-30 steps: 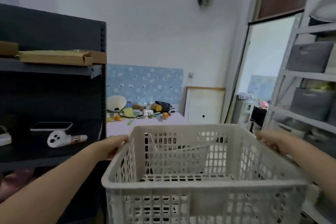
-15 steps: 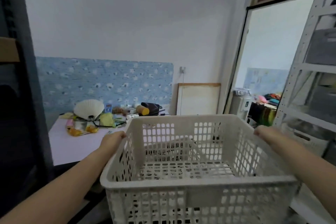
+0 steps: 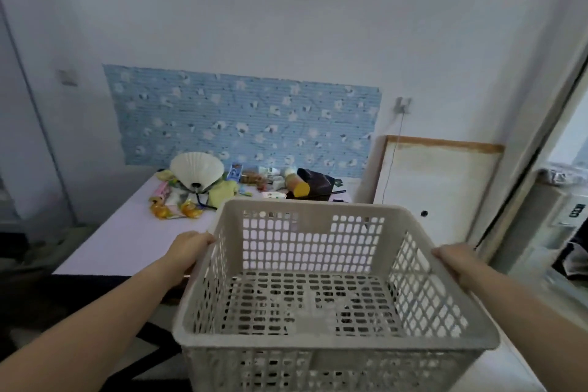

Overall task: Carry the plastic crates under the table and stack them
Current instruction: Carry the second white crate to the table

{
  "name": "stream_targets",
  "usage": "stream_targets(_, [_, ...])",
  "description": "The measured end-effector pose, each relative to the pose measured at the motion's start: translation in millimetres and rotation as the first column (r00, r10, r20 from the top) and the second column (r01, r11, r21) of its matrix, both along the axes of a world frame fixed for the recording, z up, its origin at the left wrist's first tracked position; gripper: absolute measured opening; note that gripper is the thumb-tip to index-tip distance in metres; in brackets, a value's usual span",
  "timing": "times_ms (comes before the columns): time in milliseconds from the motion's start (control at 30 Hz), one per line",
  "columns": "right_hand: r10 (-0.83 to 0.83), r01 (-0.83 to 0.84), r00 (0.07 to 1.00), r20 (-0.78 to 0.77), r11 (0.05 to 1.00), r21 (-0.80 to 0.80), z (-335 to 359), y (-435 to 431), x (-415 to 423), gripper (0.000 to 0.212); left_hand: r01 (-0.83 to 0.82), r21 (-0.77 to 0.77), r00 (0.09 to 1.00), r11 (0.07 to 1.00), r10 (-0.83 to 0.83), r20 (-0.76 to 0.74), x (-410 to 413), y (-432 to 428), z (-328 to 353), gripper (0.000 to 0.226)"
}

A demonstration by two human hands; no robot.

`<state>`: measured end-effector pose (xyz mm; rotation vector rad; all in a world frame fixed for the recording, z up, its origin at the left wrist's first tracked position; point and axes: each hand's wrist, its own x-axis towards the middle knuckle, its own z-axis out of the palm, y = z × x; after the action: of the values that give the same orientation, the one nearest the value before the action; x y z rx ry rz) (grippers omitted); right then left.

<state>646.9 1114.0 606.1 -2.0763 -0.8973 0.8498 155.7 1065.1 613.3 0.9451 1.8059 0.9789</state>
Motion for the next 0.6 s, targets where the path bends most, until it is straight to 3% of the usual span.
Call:
stream_targets(233, [0.129, -0.12, 0.987, 0.1, 0.989, -0.088, -39, 80, -5, 0.017, -0.064, -0.124, 0.992, 0.99, 0.049, -0.119, 9, 56, -54, 0.02])
stream_targets(433, [0.218, -0.205, 0.963, 0.157, 0.974, -0.098, -45, 99, -4, 0.021, -0.045, -0.135, 0.995, 0.99, 0.033, -0.091, 5, 73, -70, 0.021])
stream_targets(533, [0.283, -0.286, 0.912, 0.296, 0.958, -0.036, -53, 88, 0, 0.03, -0.042, -0.104, 0.999, 0.994, 0.039, -0.033, 4, 67, -75, 0.026])
stream_targets(600, [0.298, -0.32, 0.907, 0.298, 0.947, 0.028, -58, 75, 3, 0.027, -0.063, -0.096, 0.996, 0.993, 0.069, 0.052, 0, 56, -77, 0.033])
